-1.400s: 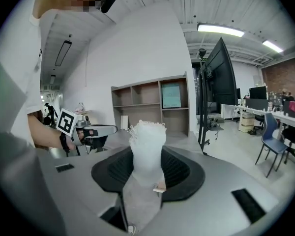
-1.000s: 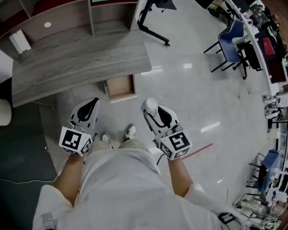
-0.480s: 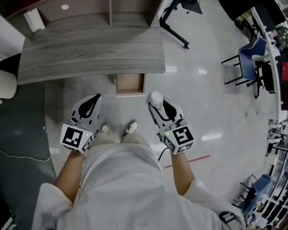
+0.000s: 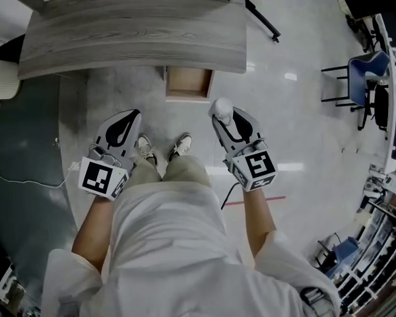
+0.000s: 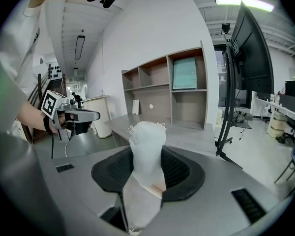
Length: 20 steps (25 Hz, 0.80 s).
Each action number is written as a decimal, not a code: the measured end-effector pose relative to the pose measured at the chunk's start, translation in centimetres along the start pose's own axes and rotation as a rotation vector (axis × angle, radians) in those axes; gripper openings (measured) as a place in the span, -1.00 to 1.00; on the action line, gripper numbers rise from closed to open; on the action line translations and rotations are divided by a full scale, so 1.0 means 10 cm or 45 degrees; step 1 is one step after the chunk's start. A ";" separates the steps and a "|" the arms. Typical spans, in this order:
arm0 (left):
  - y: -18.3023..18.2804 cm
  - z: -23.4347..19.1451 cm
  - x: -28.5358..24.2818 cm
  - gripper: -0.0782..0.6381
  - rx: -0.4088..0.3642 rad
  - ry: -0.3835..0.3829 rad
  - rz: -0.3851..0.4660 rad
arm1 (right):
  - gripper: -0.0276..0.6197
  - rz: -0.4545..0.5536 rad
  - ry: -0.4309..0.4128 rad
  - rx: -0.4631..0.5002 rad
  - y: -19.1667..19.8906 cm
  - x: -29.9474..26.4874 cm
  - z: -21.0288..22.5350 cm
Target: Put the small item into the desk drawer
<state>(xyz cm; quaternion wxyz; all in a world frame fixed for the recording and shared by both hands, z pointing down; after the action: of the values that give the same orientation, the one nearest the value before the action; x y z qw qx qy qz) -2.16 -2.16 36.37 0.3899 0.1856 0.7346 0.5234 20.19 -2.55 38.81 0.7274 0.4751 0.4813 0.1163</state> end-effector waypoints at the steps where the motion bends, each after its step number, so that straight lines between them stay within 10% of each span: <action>1: 0.04 -0.01 -0.01 -0.77 0.009 0.000 -0.002 | -0.42 -0.015 -0.004 0.008 0.03 -0.04 0.00; 20: 0.93 -0.27 -0.65 -0.77 0.102 0.093 -0.030 | -0.42 -0.310 -0.090 0.239 0.66 -1.19 0.14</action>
<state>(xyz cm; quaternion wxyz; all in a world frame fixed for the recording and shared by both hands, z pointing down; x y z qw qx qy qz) -1.39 -4.75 47.72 0.3613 0.1731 0.7707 0.4955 17.20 -7.39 51.19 0.7050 0.4830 0.5182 -0.0350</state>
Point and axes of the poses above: the fingertips, and each gripper's own axes: x backward along the fingers, z to its right, y out of its underside, the point moved 3 cm from there along x, backward along the fingers, and after that the axes turned 7 degrees about -z, right-handed, at the moved point
